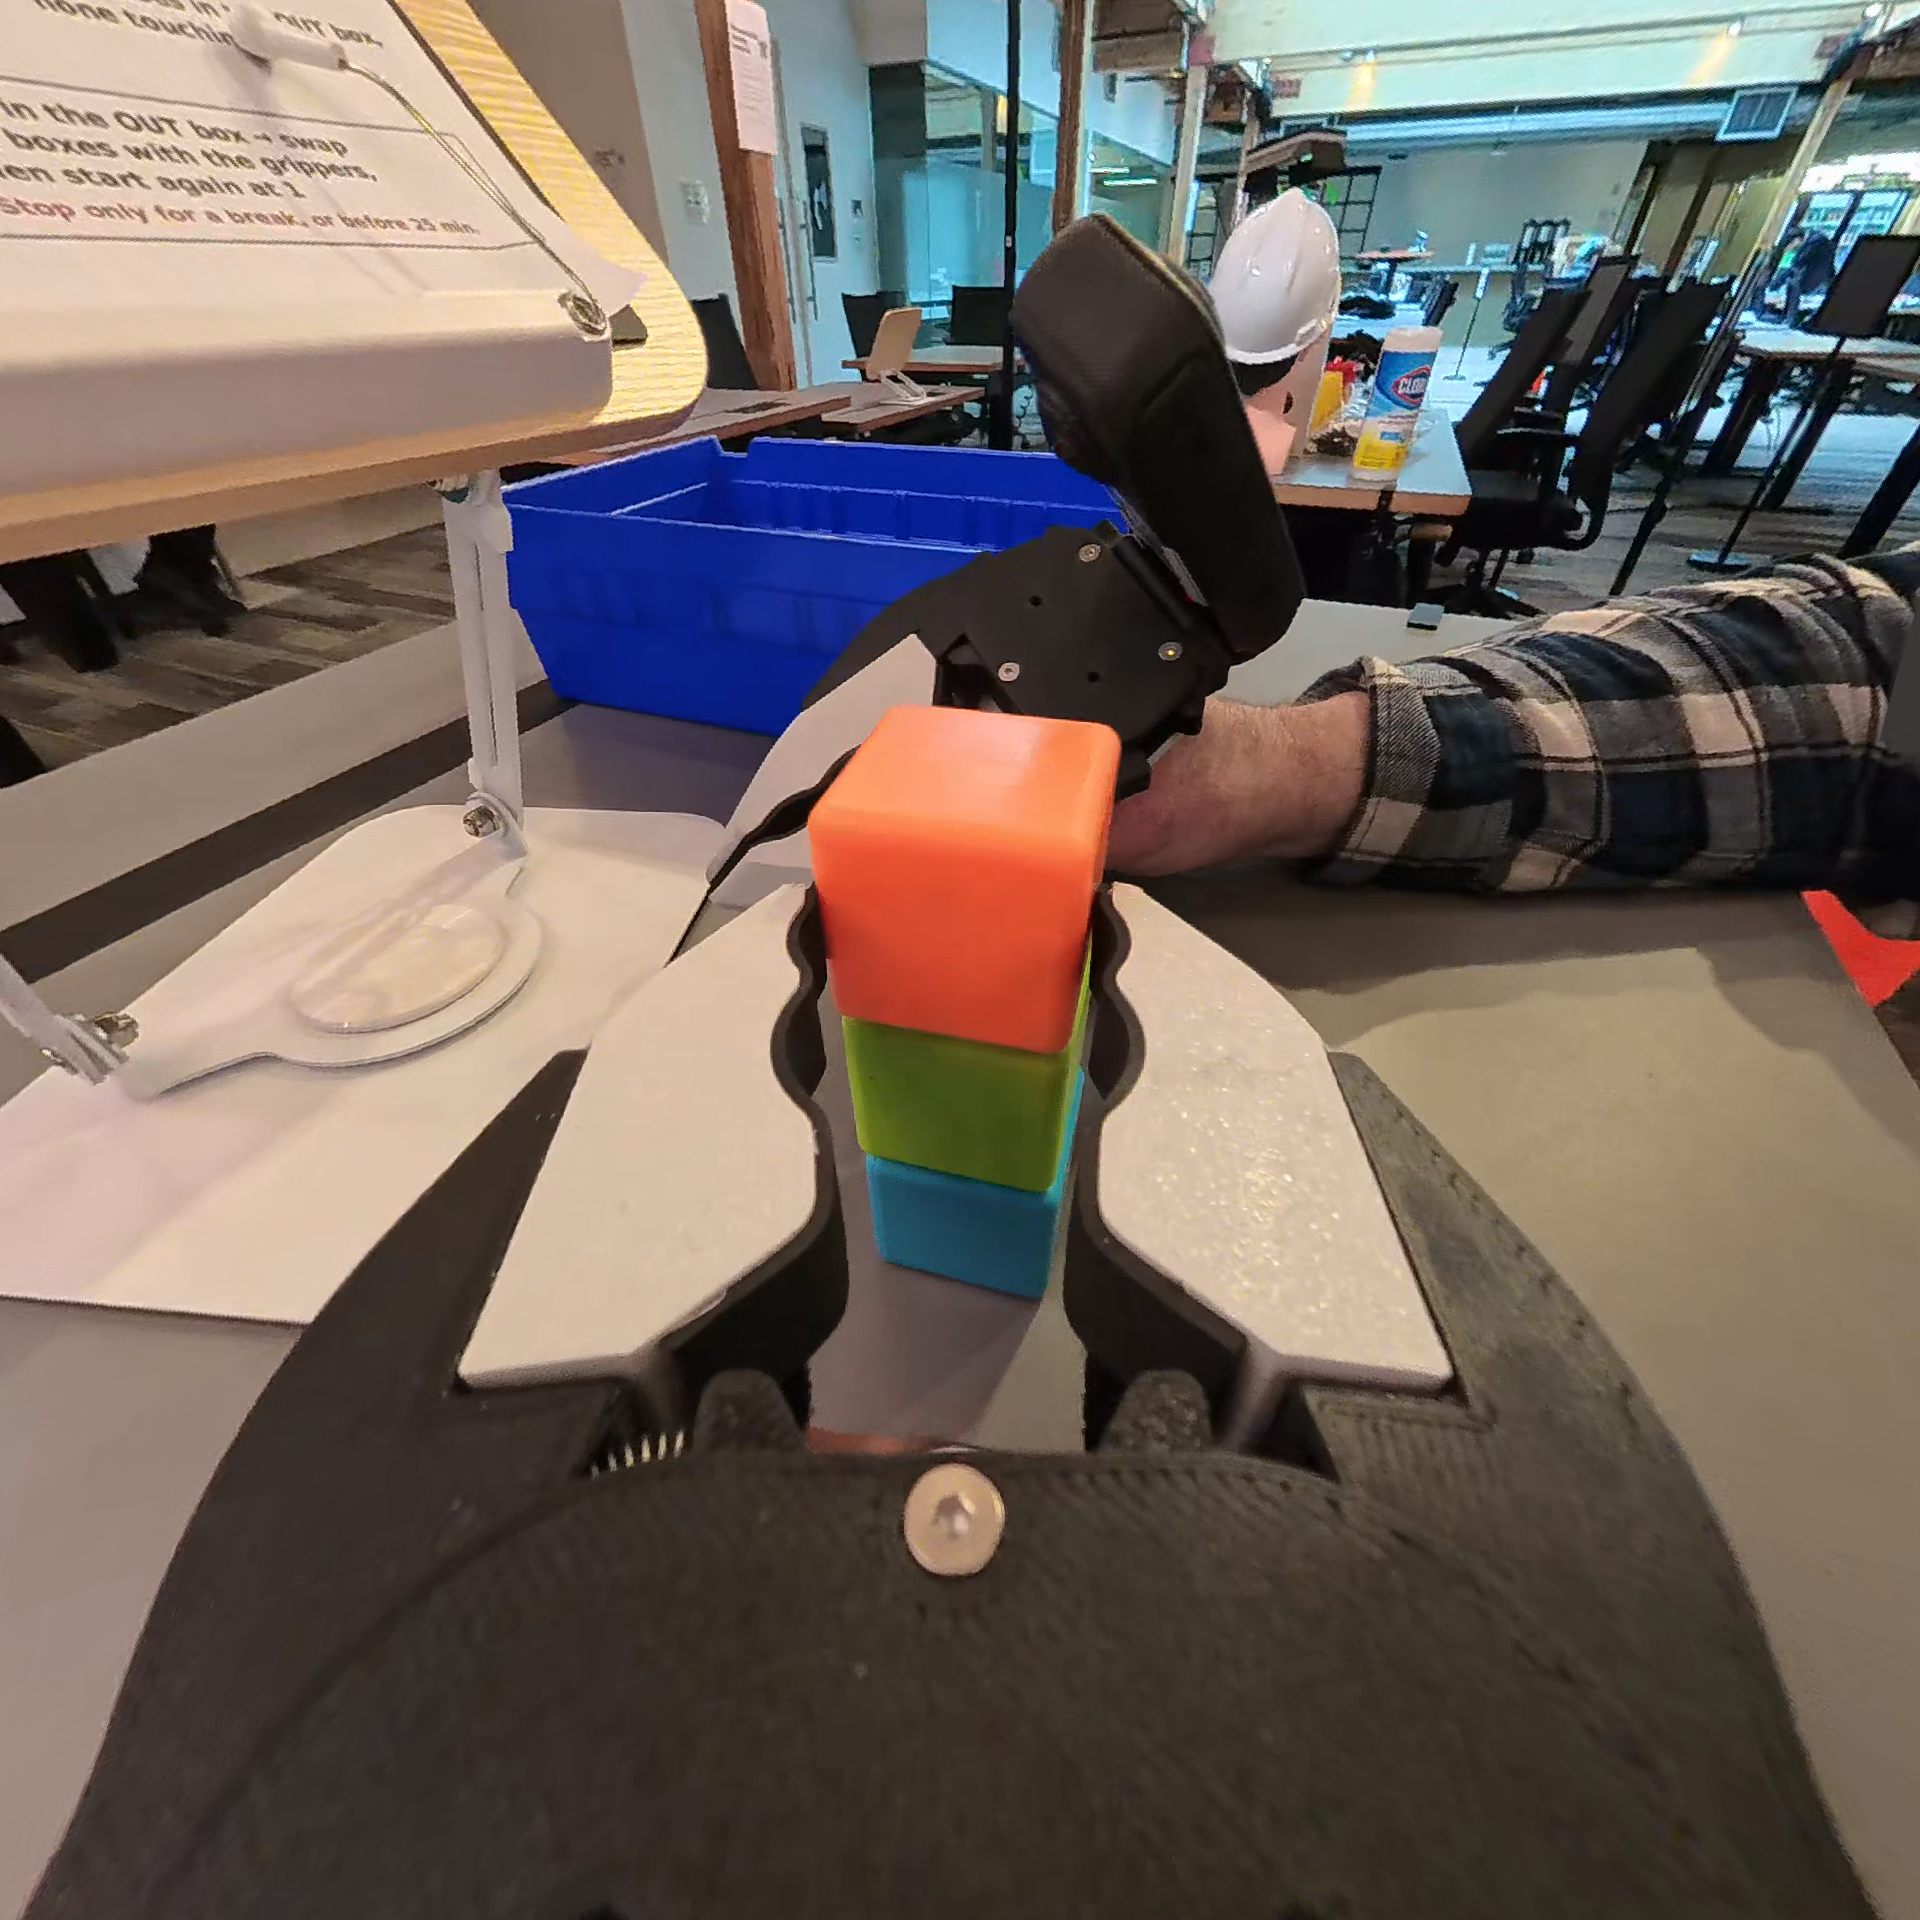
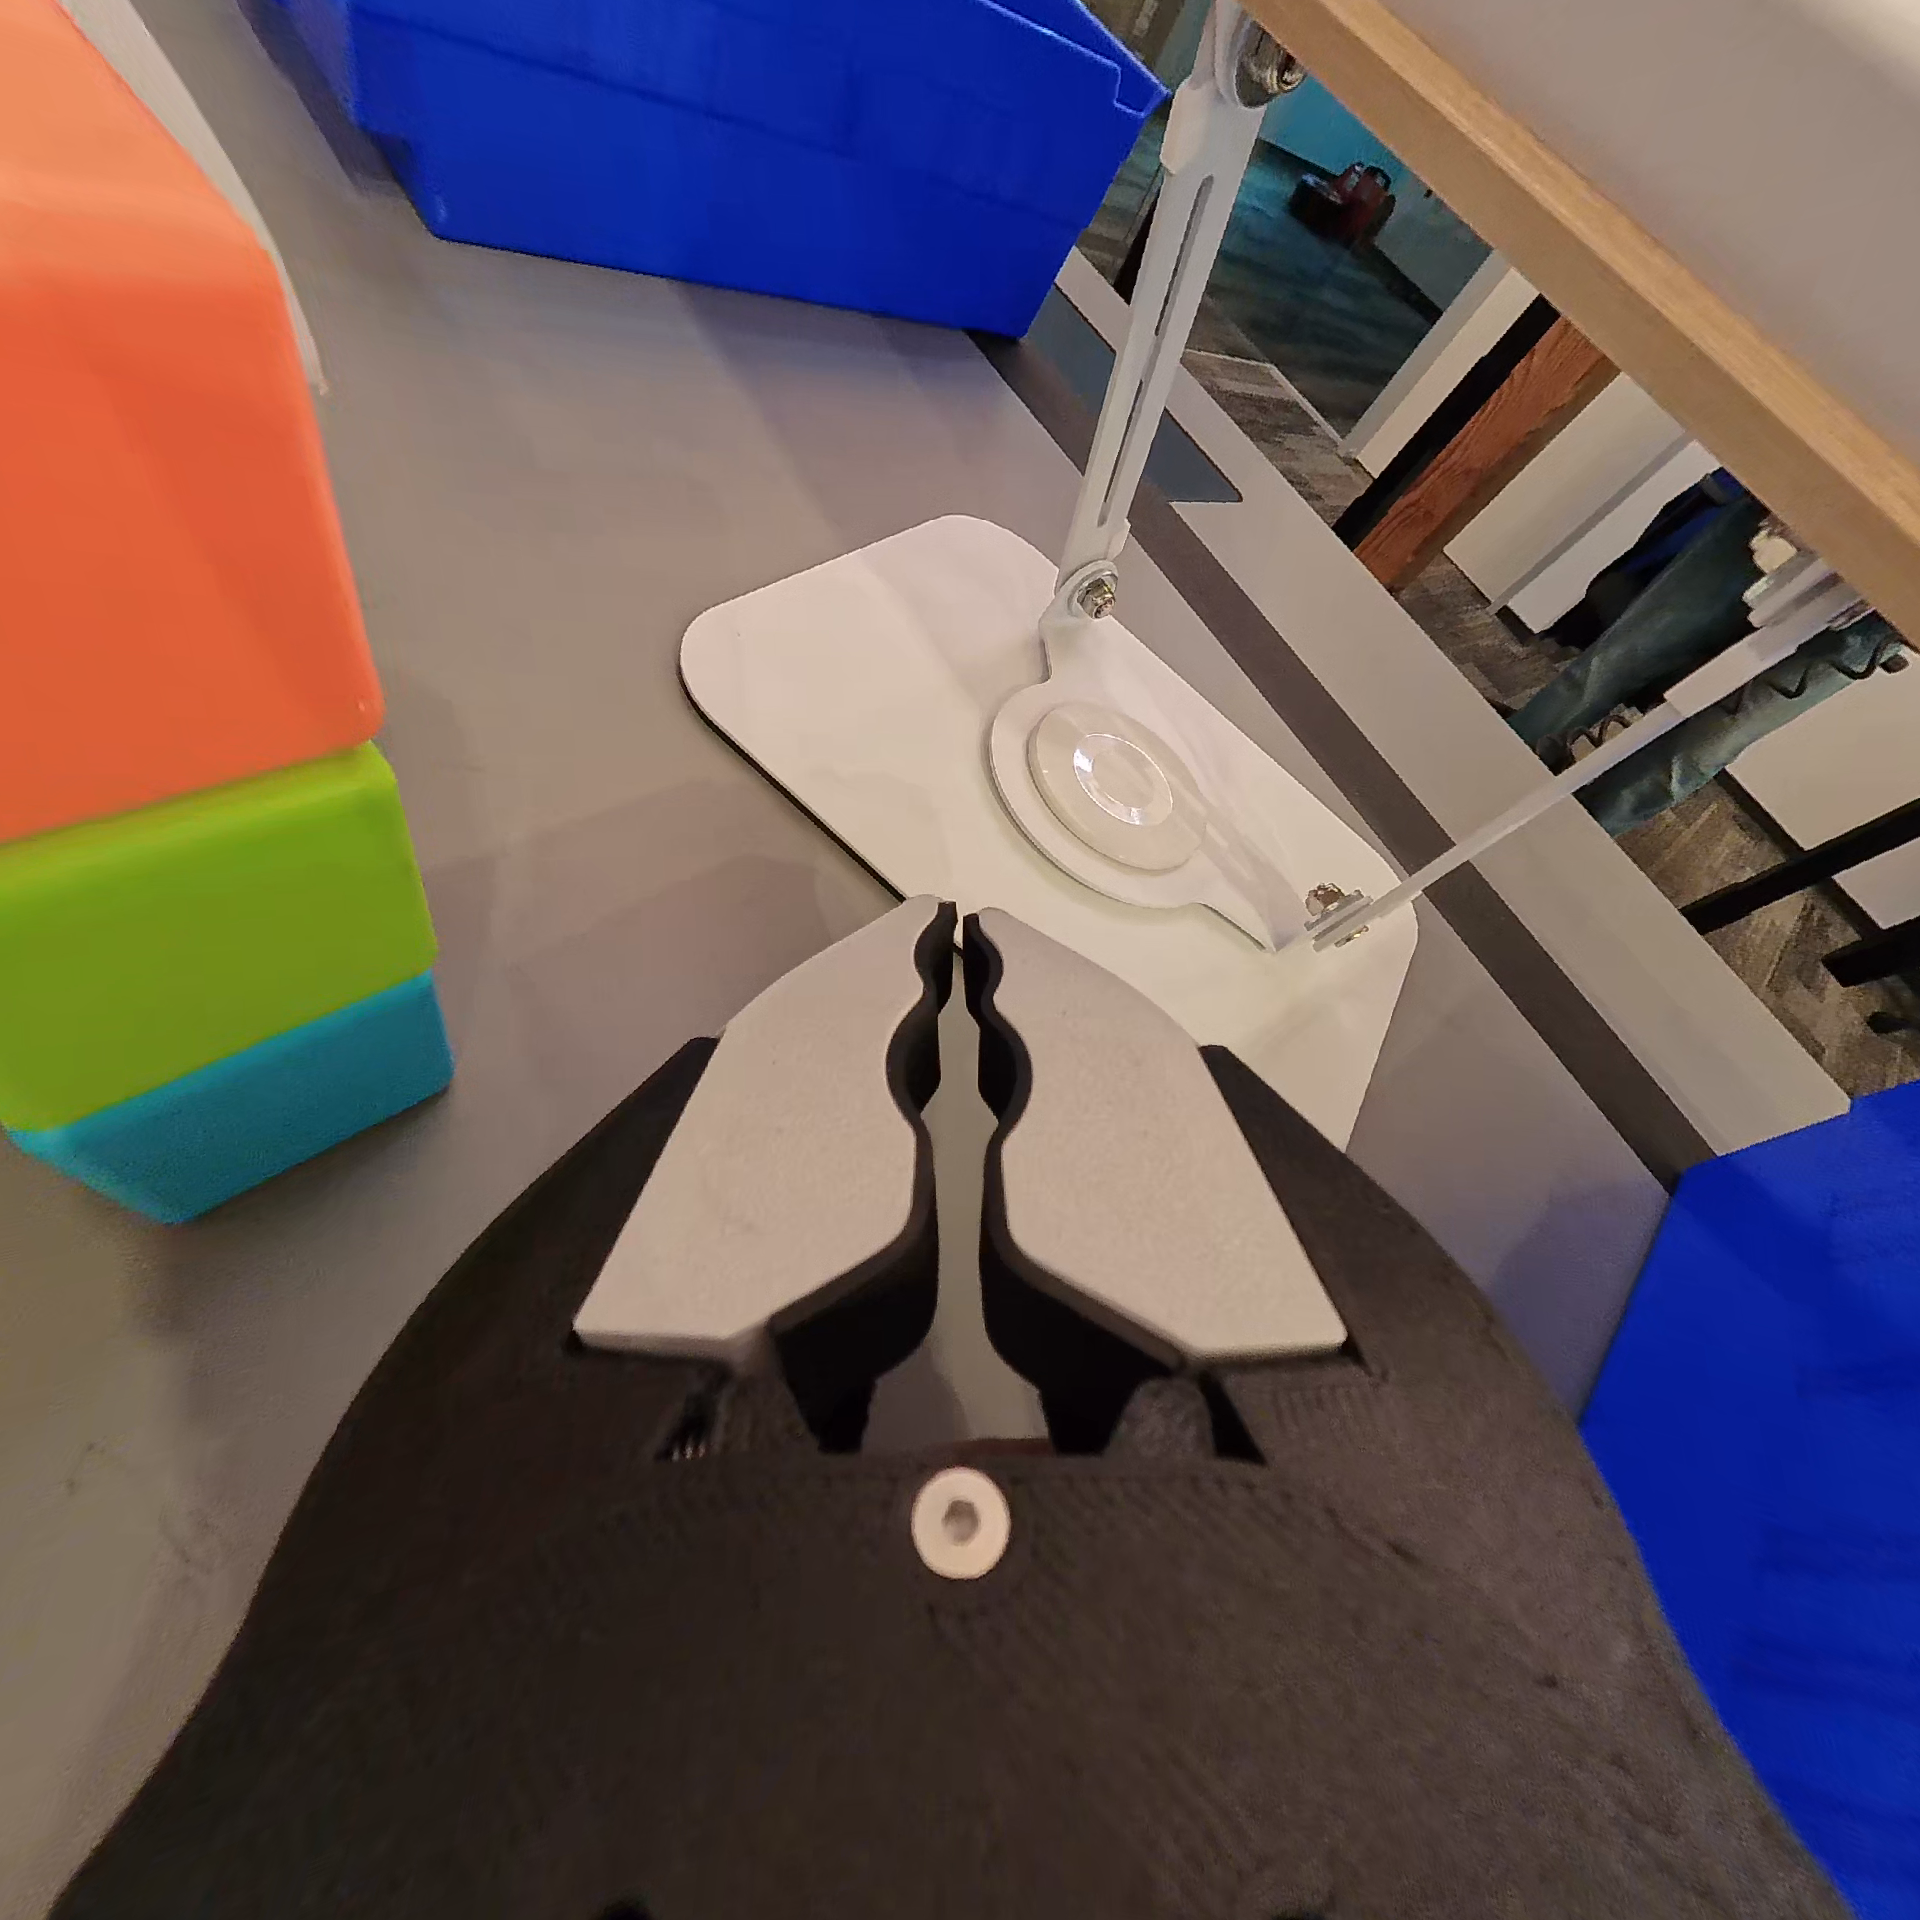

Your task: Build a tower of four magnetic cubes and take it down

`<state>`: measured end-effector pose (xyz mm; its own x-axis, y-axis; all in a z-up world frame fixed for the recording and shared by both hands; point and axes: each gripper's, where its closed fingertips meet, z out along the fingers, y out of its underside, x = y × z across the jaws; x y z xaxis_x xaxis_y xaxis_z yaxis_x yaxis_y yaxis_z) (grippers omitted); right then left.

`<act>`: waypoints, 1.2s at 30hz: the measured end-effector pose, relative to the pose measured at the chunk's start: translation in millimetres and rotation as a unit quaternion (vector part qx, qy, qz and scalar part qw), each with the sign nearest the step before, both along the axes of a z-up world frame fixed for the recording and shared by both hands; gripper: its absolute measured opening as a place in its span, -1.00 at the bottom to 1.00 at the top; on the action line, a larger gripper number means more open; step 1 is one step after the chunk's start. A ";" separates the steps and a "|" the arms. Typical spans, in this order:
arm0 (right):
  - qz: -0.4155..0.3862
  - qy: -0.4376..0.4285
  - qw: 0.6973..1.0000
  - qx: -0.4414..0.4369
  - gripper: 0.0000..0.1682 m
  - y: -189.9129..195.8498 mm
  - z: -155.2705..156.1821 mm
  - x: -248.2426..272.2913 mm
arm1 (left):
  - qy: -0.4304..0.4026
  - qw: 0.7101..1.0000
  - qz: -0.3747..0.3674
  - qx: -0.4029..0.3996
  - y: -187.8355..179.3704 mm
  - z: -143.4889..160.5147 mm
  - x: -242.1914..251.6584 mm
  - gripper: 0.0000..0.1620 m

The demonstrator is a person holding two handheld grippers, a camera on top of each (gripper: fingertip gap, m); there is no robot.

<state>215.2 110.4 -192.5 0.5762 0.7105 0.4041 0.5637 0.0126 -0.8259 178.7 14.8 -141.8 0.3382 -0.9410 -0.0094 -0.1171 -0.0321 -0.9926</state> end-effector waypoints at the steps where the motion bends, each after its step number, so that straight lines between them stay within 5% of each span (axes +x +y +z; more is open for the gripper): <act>1: 0.000 0.000 1.000 0.000 -0.98 0.0 0.0 0.0 | -0.001 1.000 -0.001 0.002 -0.7 0.5 0.4 -0.41; 9: 0.000 0.000 1.000 0.000 -0.98 -0.1 0.1 -0.1 | -0.009 1.000 0.001 0.010 -2.9 7.3 -2.5 -0.18; 21: 0.001 -0.001 1.000 0.000 -0.98 -0.2 0.0 -0.1 | -0.011 0.990 0.092 0.104 19.7 55.7 -76.1 -0.22; 27: 0.002 -0.004 1.000 -0.001 -0.98 -0.3 -0.7 -0.2 | 0.090 0.970 0.157 0.164 57.2 73.7 -158.8 -0.31; 36: 0.004 -0.006 1.000 -0.004 -0.98 -0.5 -1.7 -0.7 | 0.274 0.942 0.158 0.111 122.5 40.5 -253.3 -0.42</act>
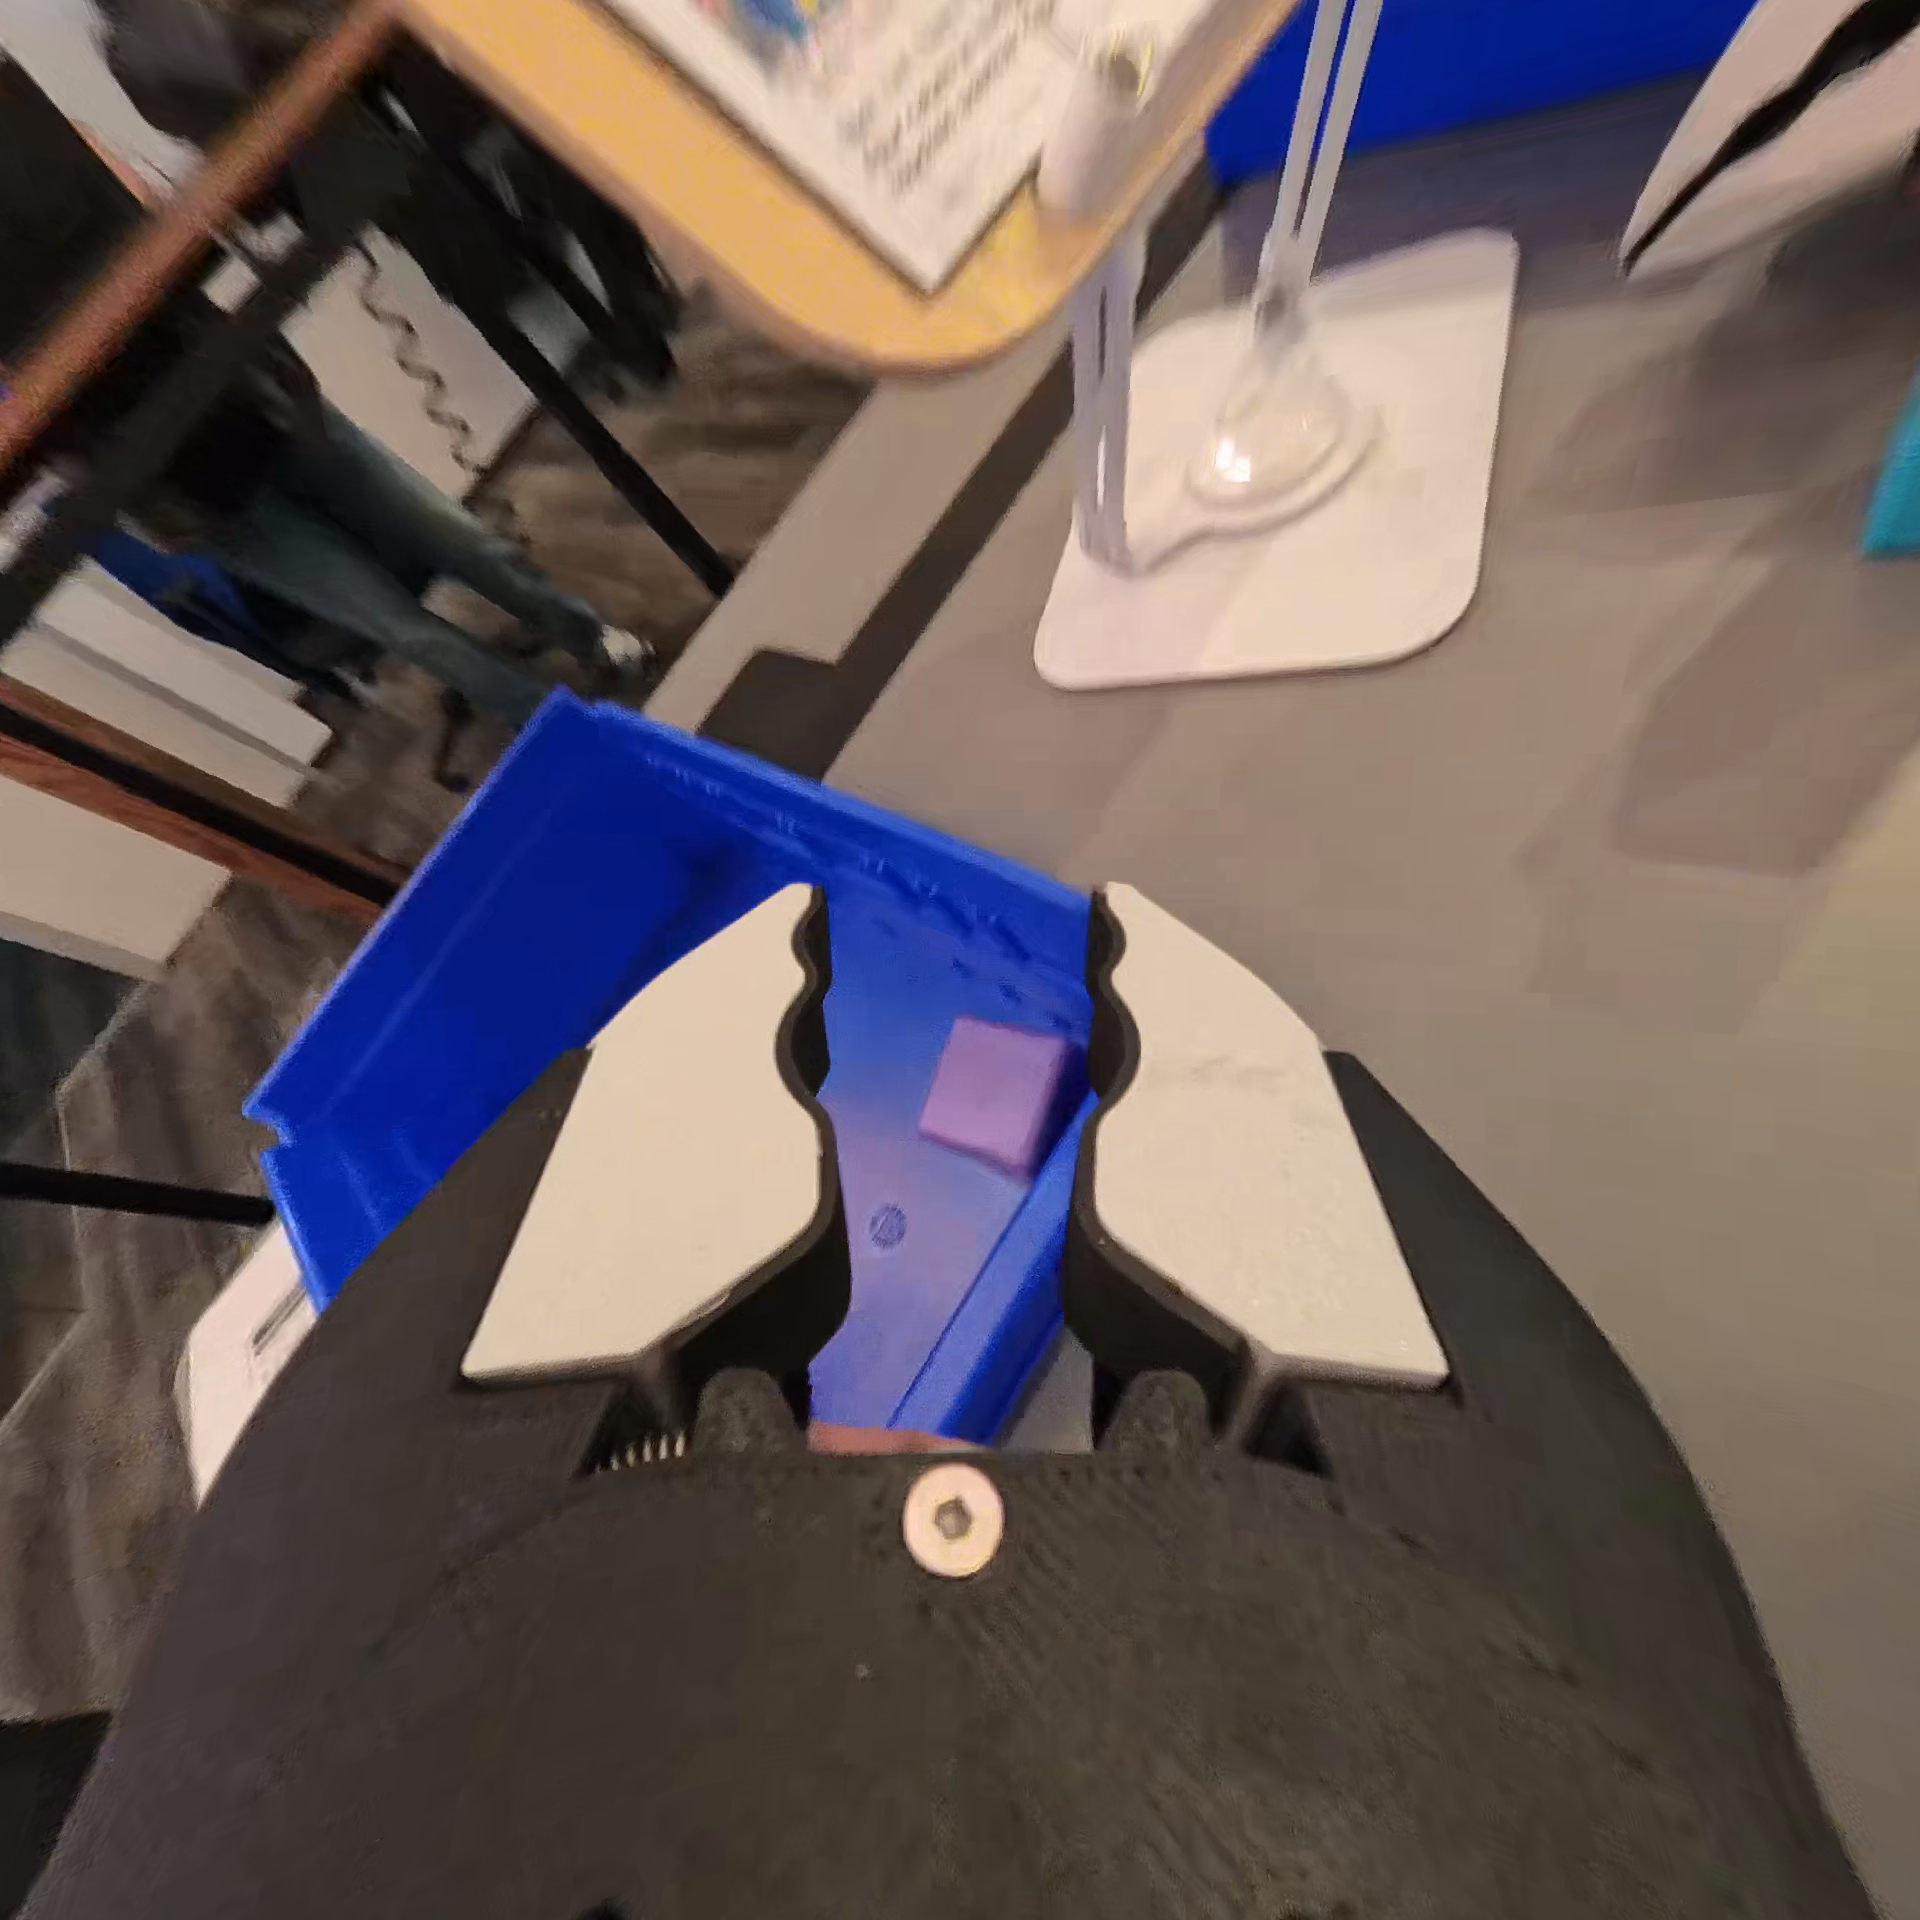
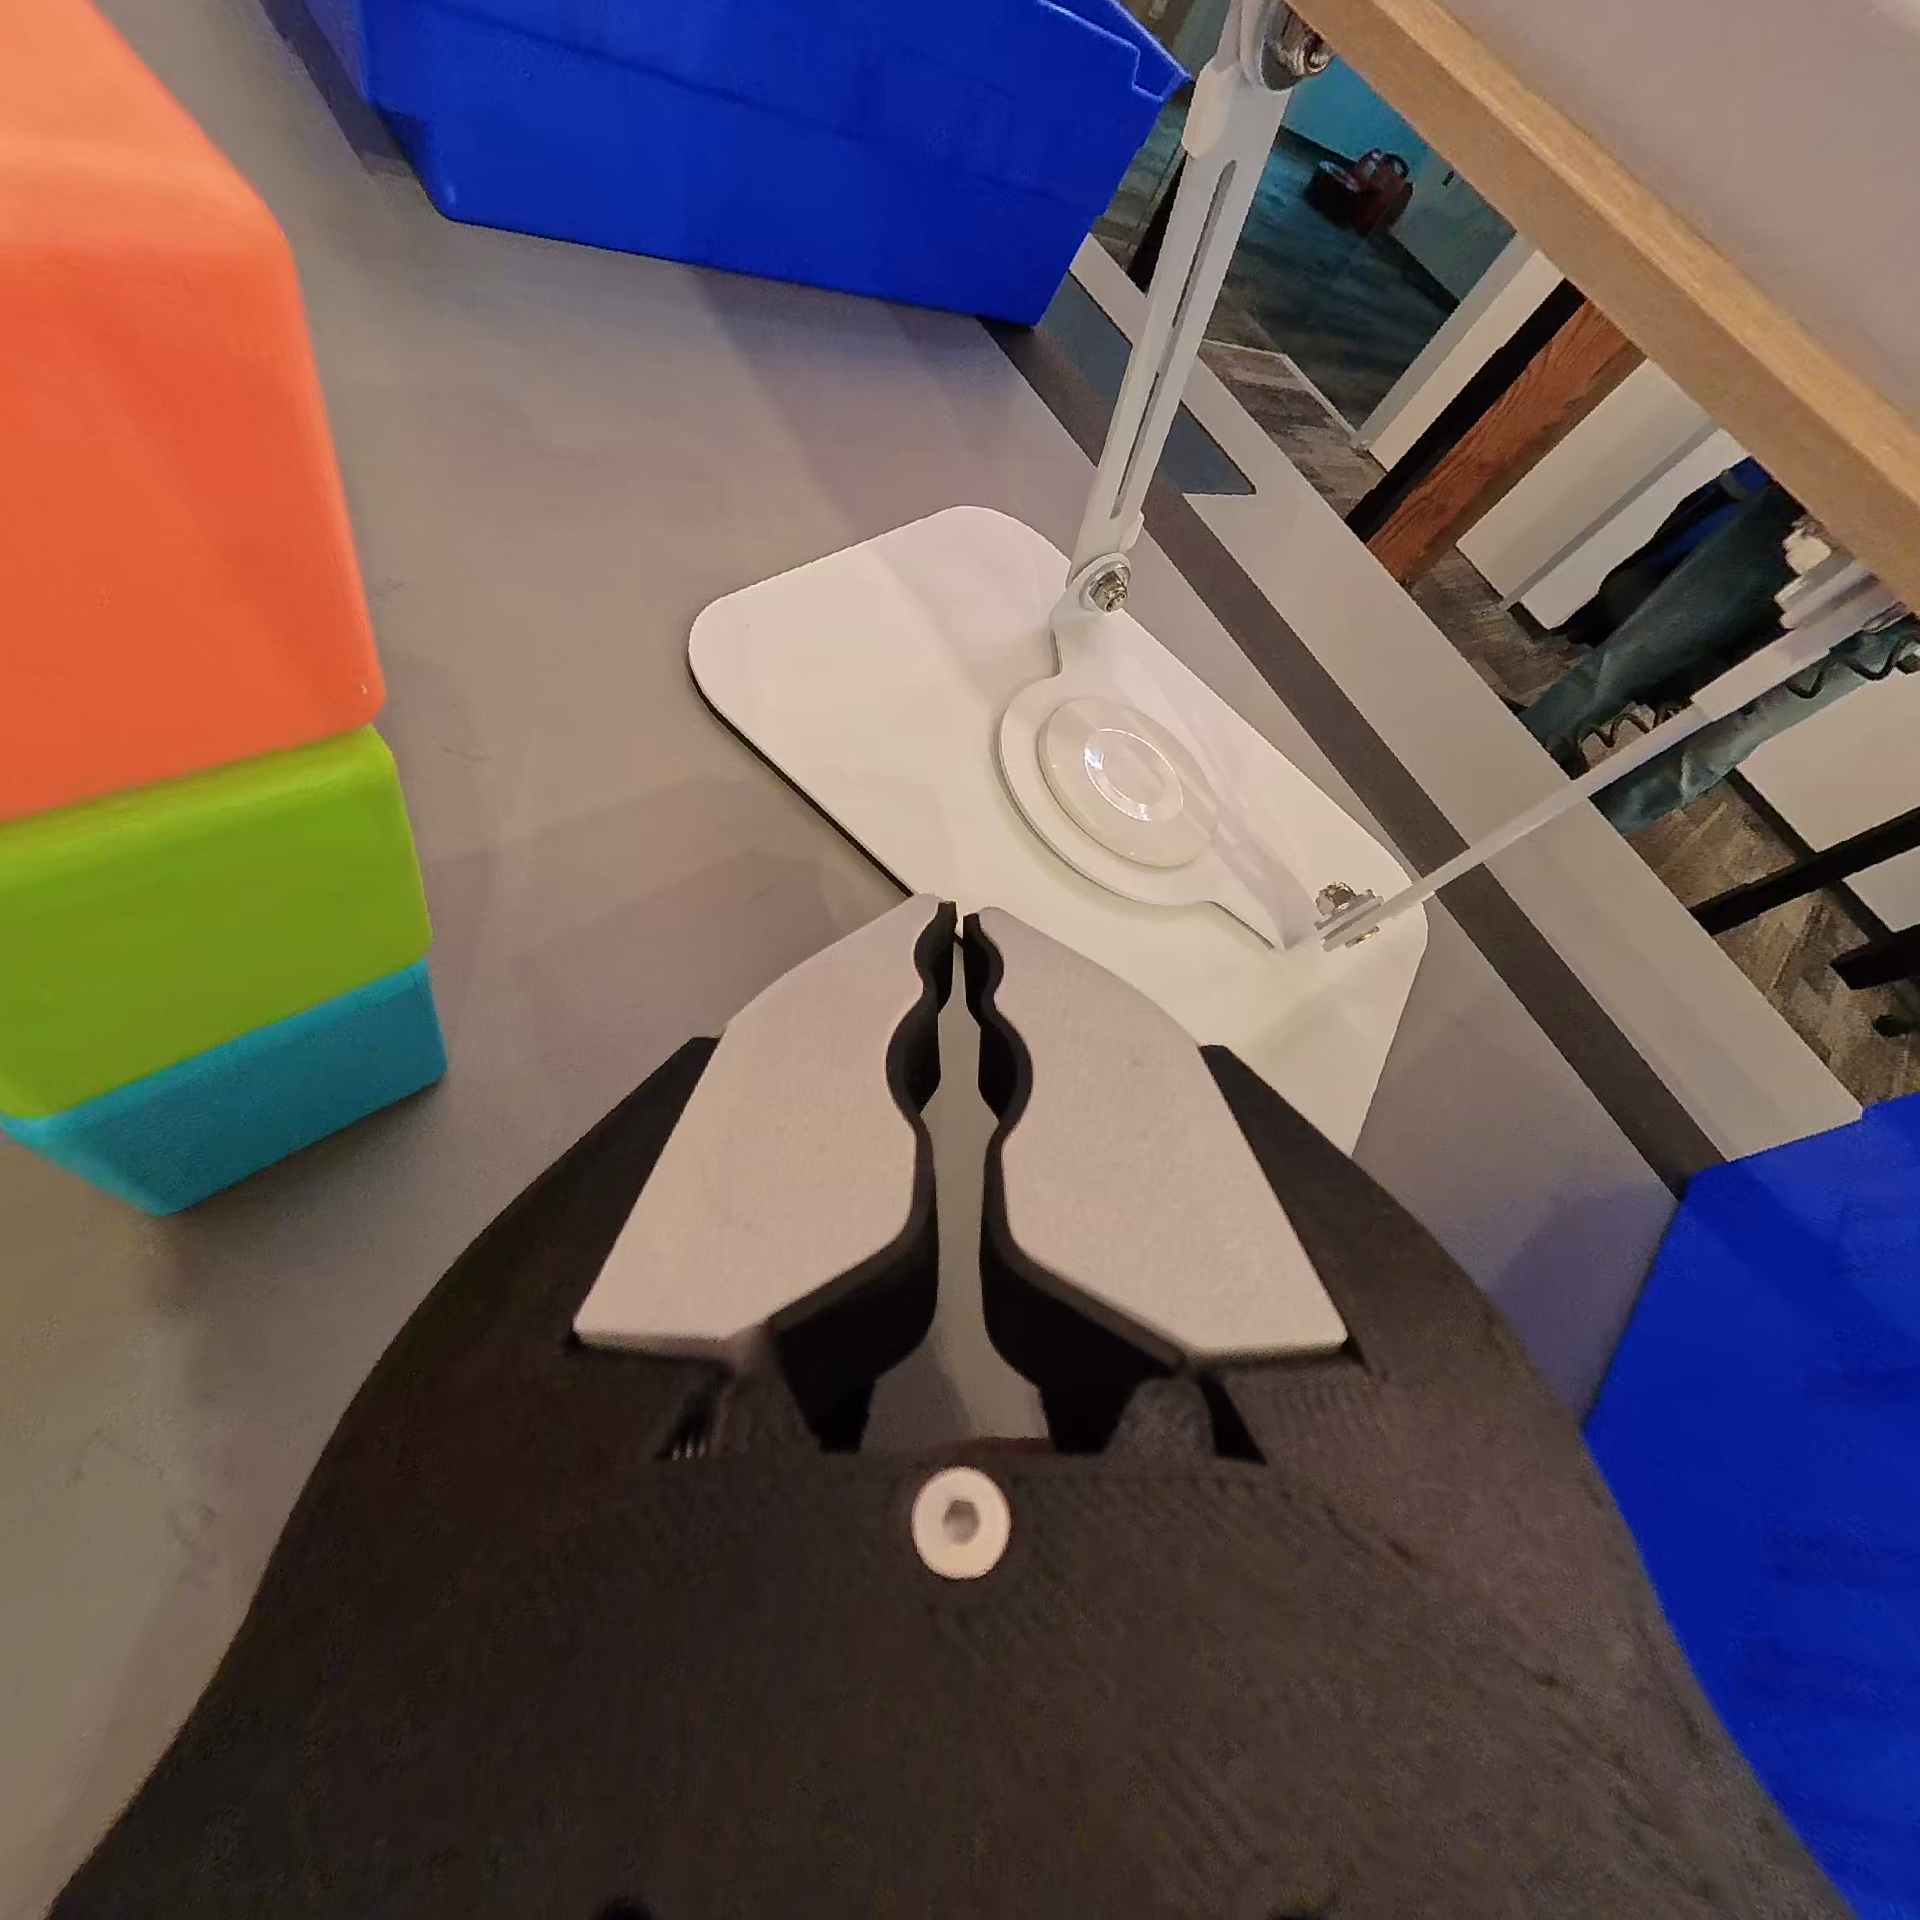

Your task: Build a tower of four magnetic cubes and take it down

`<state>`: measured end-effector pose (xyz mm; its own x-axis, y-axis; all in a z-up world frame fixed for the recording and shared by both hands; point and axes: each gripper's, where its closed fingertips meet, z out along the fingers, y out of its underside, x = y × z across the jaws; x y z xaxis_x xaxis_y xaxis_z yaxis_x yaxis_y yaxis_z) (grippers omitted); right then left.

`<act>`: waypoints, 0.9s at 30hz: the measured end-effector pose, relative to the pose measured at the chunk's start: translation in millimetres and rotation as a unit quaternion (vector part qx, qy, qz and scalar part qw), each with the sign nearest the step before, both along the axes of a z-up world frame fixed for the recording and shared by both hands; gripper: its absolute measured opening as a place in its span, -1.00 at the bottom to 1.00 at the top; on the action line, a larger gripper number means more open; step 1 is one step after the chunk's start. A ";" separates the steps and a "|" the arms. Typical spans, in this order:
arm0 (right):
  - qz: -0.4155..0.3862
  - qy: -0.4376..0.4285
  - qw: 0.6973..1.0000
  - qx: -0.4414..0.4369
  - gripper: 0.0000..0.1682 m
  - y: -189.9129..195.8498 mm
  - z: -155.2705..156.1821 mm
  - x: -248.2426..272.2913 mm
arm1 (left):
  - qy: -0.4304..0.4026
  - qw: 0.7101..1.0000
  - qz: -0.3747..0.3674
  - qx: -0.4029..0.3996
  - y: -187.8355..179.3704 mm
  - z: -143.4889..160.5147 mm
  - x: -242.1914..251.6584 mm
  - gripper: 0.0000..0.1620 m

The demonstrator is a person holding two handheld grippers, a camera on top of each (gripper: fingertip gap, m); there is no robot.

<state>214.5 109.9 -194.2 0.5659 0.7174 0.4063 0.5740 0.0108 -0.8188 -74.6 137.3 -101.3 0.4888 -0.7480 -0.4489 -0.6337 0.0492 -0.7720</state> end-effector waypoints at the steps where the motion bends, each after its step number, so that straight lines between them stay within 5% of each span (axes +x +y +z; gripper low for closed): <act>1: 0.000 -0.001 1.000 0.000 -0.98 -0.2 -0.1 -0.1 | 0.020 1.000 0.000 -0.008 6.3 -5.8 -5.4 -0.42; 11: 0.004 -0.001 1.000 -0.002 -0.98 -0.9 -0.4 -0.5 | 0.117 0.978 -0.025 -0.172 33.2 -65.4 -22.6 -0.39; 27: 0.005 -0.003 1.000 -0.002 -0.98 -1.3 -0.5 -0.7 | 0.188 0.947 -0.029 -0.258 41.1 -105.3 -23.8 -0.41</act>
